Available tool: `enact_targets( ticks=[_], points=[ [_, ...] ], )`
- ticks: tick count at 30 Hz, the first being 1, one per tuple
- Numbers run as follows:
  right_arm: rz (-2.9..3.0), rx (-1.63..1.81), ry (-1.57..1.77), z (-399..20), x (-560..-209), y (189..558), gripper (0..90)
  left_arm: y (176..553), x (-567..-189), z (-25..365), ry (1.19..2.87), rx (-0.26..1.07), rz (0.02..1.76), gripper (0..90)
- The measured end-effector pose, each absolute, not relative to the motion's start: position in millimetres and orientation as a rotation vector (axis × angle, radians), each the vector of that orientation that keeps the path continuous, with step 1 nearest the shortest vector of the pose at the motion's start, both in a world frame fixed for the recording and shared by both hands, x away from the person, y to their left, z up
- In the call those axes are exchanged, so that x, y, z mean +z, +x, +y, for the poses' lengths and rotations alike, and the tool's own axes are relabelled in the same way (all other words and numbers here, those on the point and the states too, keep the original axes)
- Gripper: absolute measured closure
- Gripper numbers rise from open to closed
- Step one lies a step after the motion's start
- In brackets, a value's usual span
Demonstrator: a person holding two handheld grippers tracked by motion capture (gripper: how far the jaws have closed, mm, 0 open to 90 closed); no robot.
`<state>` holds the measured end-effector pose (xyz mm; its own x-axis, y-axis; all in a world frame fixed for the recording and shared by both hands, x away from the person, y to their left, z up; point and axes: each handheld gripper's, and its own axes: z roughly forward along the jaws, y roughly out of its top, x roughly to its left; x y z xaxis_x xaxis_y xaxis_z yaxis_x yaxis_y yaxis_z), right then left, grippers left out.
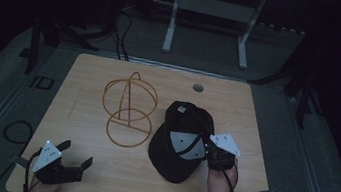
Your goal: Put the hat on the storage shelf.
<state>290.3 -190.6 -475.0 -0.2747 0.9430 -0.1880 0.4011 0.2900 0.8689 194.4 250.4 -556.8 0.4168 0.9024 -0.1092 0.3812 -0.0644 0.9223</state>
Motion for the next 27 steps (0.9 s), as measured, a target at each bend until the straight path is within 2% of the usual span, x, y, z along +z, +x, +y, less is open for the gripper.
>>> enact_targets(
  ticks=[12,14,27],
  points=[
    [1.799,1.025,1.216,-188.6,-450.2,312.1,87.2,195.3,-556.9,251.2,1.658,0.643,1.145,1.5],
    [1.792,1.051,1.169,-186.4,-434.3,314.9,87.2,196.1,-556.2,250.1,1.658,0.602,1.14,1.5],
    [1.784,1.141,0.947,-197.9,-380.8,296.8,87.2,197.1,-555.1,231.9,1.677,0.543,1.103,1.5]
  ],
)
